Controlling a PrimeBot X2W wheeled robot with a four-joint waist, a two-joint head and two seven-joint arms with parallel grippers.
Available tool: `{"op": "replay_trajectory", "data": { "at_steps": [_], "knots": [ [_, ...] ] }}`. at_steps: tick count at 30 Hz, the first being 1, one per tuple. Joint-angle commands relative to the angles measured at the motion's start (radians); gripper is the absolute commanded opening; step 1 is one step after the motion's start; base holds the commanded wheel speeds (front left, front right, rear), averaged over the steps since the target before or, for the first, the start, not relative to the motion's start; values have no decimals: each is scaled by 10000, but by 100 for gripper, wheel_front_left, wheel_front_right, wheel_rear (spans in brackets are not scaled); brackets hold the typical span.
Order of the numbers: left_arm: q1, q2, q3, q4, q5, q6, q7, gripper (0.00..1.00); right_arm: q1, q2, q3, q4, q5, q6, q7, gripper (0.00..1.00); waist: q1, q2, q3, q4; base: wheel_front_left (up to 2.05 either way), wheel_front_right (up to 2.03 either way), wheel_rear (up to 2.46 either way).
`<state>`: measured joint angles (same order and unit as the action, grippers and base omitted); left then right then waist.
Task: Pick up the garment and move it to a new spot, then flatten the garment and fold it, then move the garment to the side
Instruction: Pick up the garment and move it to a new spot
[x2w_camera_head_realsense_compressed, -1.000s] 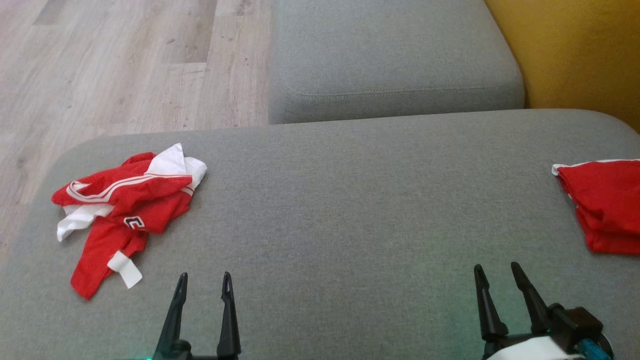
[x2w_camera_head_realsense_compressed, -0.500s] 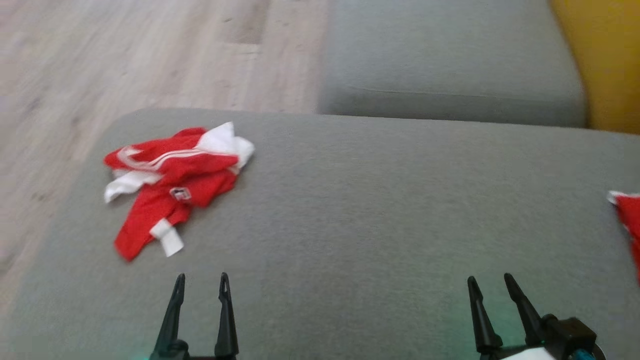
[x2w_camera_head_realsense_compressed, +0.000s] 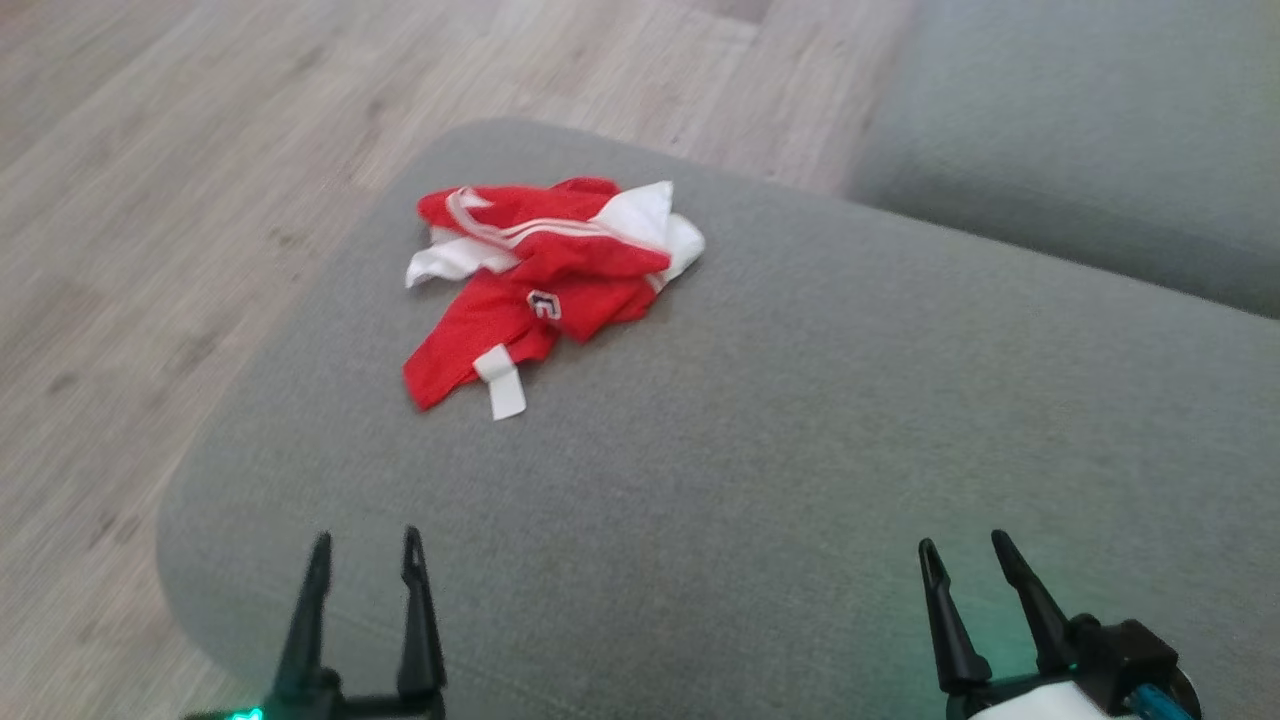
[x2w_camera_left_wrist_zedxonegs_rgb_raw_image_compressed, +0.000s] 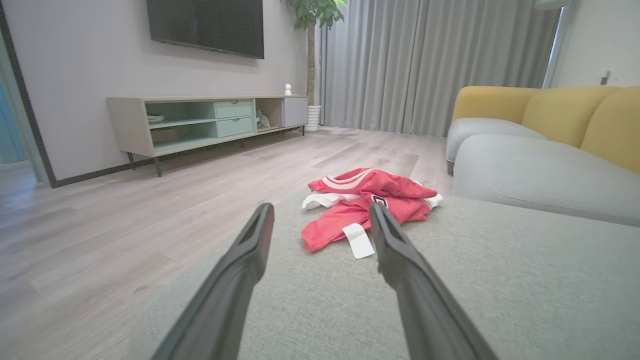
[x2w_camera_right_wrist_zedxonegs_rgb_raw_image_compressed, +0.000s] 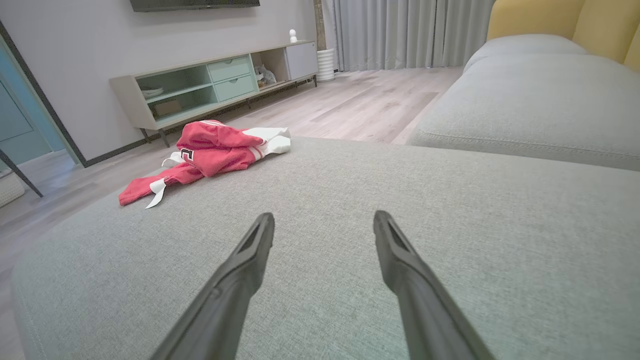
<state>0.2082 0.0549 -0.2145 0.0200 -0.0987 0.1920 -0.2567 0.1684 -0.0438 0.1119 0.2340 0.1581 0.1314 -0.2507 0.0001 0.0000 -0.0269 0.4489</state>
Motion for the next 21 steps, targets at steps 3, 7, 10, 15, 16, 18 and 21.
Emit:
{"op": "replay_trajectory", "data": {
  "at_steps": [3, 7, 10, 15, 16, 18, 21],
  "knots": [
    [-956, -47, 582, -558, -32, -107, -51, 100, -528, -268, 255, -414, -134, -7, -110, 100, -1, 0, 760, 363, 0, 0, 0],
    [-2346, 39, 1202, -845, 128, -369, -51, 100, -954, -1039, 575, -491, -267, -7, -110, 100, -1, 0, 1764, 136, 0, 0, 0],
    [-3411, 269, 1518, -710, 182, -668, -51, 100, -1290, -1601, 739, -559, -275, -7, -110, 100, -1, 0, 2330, -158, 0, 0, 0],
    [-5364, 763, 1702, 657, 203, -1180, -46, 100, -1805, -2401, 790, -799, -255, -7, -111, 100, -1, 0, 3209, -702, 0, 0, 0],
    [-5851, 844, 1683, 1096, 166, -1306, 22, 100, -1886, -2555, 784, -881, -264, -7, -111, 100, -1, 0, 3398, -792, 0, 0, 0],
    [-6879, 944, 1658, 1901, 17, -1568, 226, 100, -2019, -2831, 725, -1063, -284, -7, -111, 100, -1, 0, 3793, -947, 0, 0, 0],
    [-8375, 914, 1547, 3266, -327, -2038, 738, 100, -2154, -3238, 562, -1300, -296, -7, -111, 100, -1, 0, 4340, -1080, 0, 0, 0]
  ]
}}
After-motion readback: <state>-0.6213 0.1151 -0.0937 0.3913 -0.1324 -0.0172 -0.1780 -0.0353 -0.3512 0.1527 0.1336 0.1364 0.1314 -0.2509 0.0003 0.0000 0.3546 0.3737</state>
